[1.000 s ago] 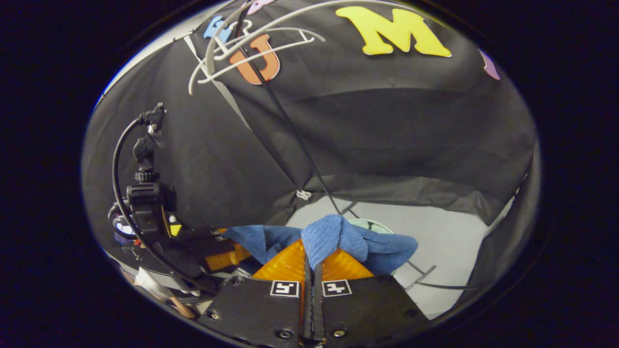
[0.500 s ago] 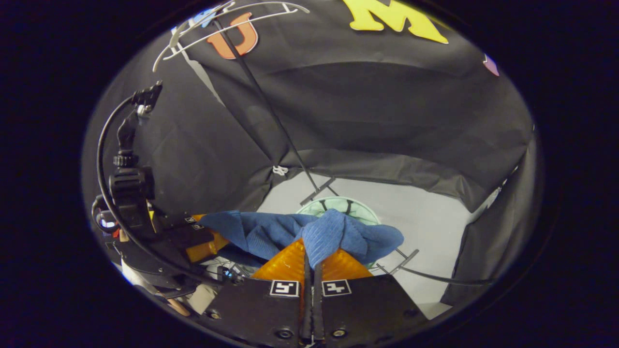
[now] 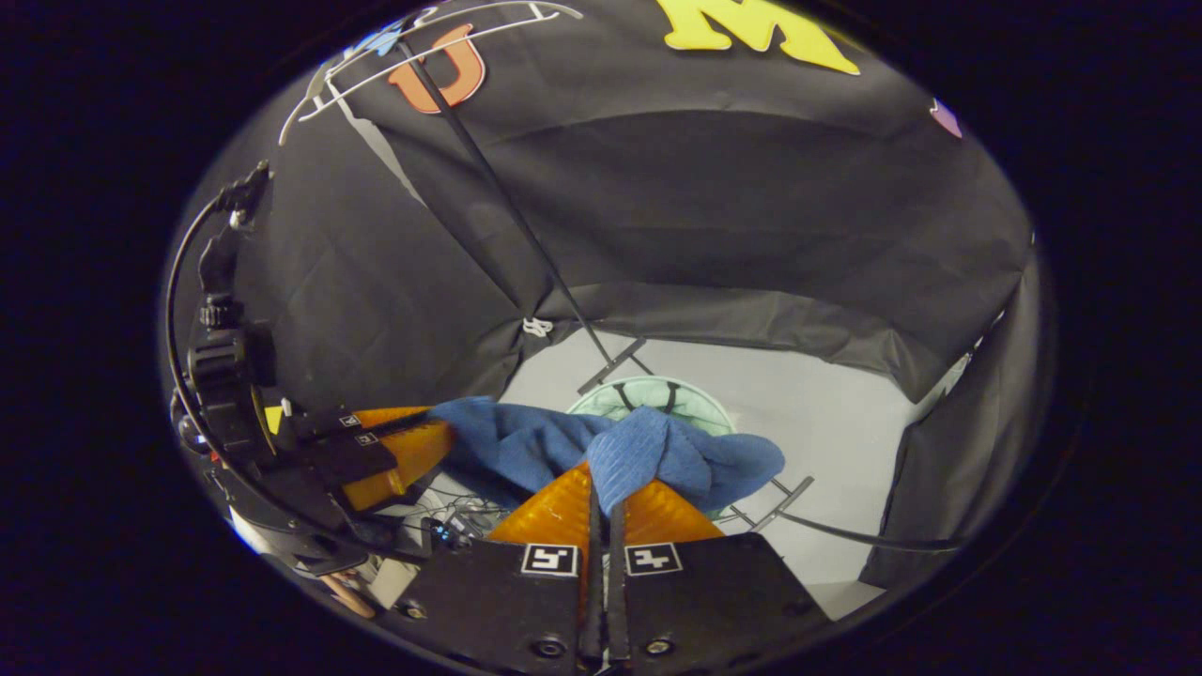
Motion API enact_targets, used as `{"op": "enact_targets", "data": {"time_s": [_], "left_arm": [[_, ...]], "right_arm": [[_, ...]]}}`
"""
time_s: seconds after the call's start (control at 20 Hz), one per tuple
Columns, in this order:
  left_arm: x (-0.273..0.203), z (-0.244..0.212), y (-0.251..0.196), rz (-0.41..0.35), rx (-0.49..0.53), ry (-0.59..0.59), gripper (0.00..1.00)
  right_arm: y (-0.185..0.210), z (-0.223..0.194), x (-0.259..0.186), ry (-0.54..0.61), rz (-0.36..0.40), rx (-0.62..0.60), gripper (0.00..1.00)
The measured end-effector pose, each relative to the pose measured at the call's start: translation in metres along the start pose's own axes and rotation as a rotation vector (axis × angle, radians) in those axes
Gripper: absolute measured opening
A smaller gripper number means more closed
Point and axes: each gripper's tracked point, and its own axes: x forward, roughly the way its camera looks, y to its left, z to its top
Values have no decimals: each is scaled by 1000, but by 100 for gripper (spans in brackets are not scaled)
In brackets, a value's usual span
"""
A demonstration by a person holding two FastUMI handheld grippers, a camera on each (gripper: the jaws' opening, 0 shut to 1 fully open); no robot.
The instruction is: Grasp the clothes on the hanger with both hands and then place them into the laundry hamper below.
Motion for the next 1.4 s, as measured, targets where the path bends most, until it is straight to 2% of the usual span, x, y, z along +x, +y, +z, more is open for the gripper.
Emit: {"op": "enact_targets", "data": {"time_s": [0.05,0.15,0.2,0.25,0.35,0.45,0.5,0.9,1.05,1.15,1.25,1.4], "left_arm": [[0,-2,1,-4,2,-10,30],[-3,-1,-1,-13,-4,-13,65],[-1,-2,2,-7,-5,-16,82],[-1,-2,6,5,-6,-19,100],[-1,-3,9,14,-20,-25,98],[-3,-5,10,18,-26,-25,99],[-4,-5,12,22,-28,-25,98],[-18,-14,15,24,-67,-49,98],[-34,-12,16,30,-76,-85,98],[-51,-8,19,37,-75,-132,98],[-74,-4,22,43,-69,-189,100],[-115,6,25,47,-61,-299,98]], "right_arm": [[1,0,2,-4,1,-2,5],[9,7,1,-30,14,-10,13],[7,11,-3,-41,6,-29,32],[7,16,-5,-56,-2,-44,39],[12,22,-12,-96,-5,-65,65],[8,21,-14,-100,-17,-66,72],[9,22,-13,-104,-17,-58,80],[10,11,-20,-123,-28,-34,80],[7,13,-38,-194,-68,-36,80],[4,20,-55,-280,-99,-31,80],[4,20,-78,-353,-125,-16,81],[10,9,-124,-439,-152,-23,85]]}}
